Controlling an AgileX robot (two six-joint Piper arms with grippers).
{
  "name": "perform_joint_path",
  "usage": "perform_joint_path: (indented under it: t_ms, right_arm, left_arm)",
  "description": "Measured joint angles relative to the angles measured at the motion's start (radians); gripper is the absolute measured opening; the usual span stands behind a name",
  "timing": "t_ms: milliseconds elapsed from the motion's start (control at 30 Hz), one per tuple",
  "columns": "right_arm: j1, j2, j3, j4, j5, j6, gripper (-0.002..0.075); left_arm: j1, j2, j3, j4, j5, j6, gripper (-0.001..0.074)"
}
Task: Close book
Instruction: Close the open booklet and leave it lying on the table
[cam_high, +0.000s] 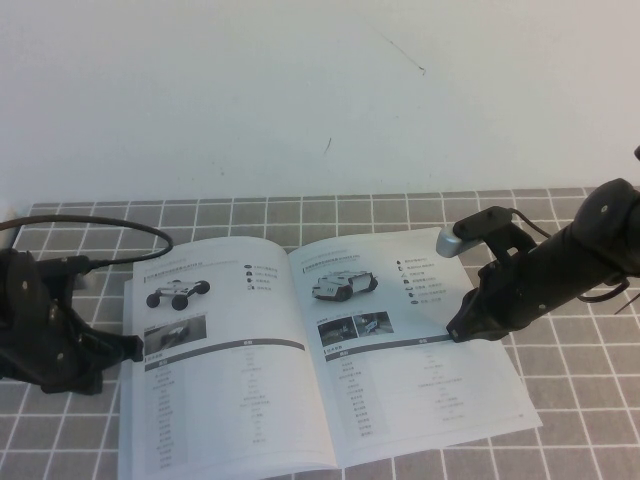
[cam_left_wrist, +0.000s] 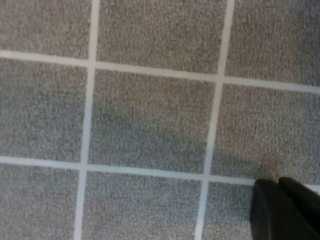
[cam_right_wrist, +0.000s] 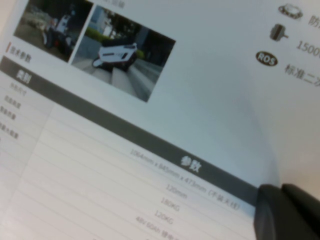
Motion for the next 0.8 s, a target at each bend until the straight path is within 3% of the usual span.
perform_joint_path:
  t_ms: [300, 800]
  right_arm:
    - [0.000, 0.001, 0.000, 0.000, 0.004, 0.002, -0.0003]
    - [0.000, 0.001, 0.000, 0.000, 0.004, 0.002, -0.0003]
  left_arm:
    - [0.000, 0.002, -0.014, -0.008, 0.013, 0.005, -0.0003]
    - [0.000, 0.095, -0.178, -0.028, 0.069, 0.055, -0.0004]
